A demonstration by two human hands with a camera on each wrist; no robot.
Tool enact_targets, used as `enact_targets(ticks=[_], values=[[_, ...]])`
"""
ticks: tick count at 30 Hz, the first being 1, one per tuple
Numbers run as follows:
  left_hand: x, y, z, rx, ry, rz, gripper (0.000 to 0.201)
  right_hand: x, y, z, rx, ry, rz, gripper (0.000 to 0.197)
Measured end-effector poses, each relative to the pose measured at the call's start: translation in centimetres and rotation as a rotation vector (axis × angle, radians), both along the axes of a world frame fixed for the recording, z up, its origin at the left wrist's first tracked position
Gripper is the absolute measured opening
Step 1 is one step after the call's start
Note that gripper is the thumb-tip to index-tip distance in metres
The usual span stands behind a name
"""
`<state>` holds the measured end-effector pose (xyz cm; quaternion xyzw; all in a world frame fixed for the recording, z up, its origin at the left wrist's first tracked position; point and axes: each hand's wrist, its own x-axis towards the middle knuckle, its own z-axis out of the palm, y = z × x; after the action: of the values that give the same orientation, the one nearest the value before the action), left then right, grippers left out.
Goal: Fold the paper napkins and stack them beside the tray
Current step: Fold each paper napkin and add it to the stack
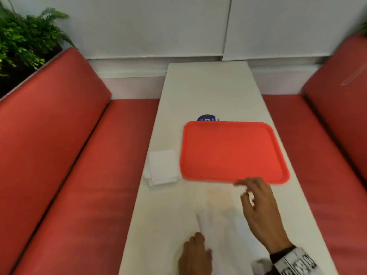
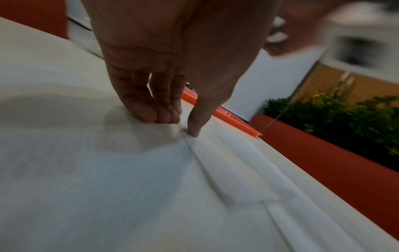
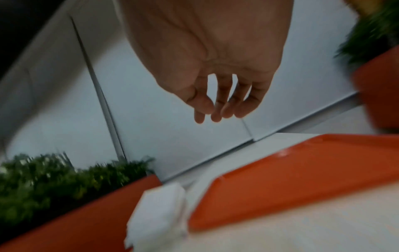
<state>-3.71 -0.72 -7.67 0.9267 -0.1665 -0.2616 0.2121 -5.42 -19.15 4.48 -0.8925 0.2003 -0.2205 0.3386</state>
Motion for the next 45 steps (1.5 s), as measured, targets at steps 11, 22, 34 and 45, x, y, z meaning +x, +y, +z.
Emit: enact_targets(ticks=[11,22,34,45], values=[[-0.3,1.0,3.6,-0.227,0.143,0.446,0.028,-14.9,-5.4,-6.6,0.098,0.238,0.041,0.082],[-2.8,-2.7,12.0,-0.772,0.420,0.505,0.026,-11.4,-2.7,-1.6,0.707,0.384,0.229,0.030],[-4.4,-5.1,18.2,-0.846,0.277,0.325,0.027,-10.8,-3.5,4.5,1.056,-0.022,0.205,0.018],[-4.3,-5.1,19.7,-0.992,0.226,0.252,0.036,-10.9,-6.4,5.7,1.102,-0.148,0.345,0.041]])
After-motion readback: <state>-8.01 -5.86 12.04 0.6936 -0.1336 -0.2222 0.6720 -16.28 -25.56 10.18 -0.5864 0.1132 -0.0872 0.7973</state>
